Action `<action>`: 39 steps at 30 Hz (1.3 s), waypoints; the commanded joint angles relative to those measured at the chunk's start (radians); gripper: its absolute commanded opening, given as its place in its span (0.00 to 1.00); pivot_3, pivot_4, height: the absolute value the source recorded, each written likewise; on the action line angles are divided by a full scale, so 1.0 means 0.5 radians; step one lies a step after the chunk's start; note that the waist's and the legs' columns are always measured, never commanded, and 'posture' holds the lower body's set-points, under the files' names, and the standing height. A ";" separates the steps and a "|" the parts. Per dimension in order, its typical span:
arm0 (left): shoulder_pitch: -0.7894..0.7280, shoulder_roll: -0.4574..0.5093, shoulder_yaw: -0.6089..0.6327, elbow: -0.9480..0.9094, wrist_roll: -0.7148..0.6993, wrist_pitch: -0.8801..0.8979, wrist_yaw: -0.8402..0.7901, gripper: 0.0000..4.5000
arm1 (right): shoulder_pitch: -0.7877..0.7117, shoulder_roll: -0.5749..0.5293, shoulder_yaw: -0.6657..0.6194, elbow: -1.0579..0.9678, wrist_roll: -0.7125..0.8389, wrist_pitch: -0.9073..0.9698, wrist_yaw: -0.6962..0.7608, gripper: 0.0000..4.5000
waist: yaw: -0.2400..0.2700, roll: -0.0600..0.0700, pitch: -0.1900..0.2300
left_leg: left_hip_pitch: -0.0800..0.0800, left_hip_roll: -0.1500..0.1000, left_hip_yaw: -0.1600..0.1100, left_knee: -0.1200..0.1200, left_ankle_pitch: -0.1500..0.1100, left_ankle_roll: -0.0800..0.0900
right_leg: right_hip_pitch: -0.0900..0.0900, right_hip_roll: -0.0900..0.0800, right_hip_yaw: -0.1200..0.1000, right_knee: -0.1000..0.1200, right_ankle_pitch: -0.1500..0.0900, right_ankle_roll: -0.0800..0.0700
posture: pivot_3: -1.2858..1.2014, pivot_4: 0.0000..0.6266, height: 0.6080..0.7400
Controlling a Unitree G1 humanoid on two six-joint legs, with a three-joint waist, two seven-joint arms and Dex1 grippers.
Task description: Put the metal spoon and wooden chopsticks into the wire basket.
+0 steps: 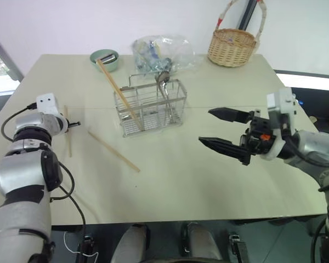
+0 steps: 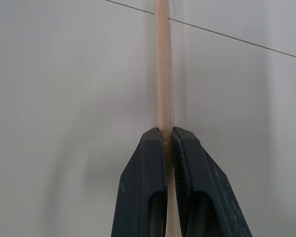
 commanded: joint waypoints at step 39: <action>0.264 -0.509 0.056 -2.454 -0.887 0.101 -0.771 0.00 | -0.232 -0.106 -0.130 0.122 0.017 -0.072 -0.002 1.00 | -0.011 0.006 0.000 | 0.000 0.002 -0.001 0.014 0.000 0.000 | 0.007 0.004 0.000 -0.001 0.000 -0.001 | 0.52 0.24 0.61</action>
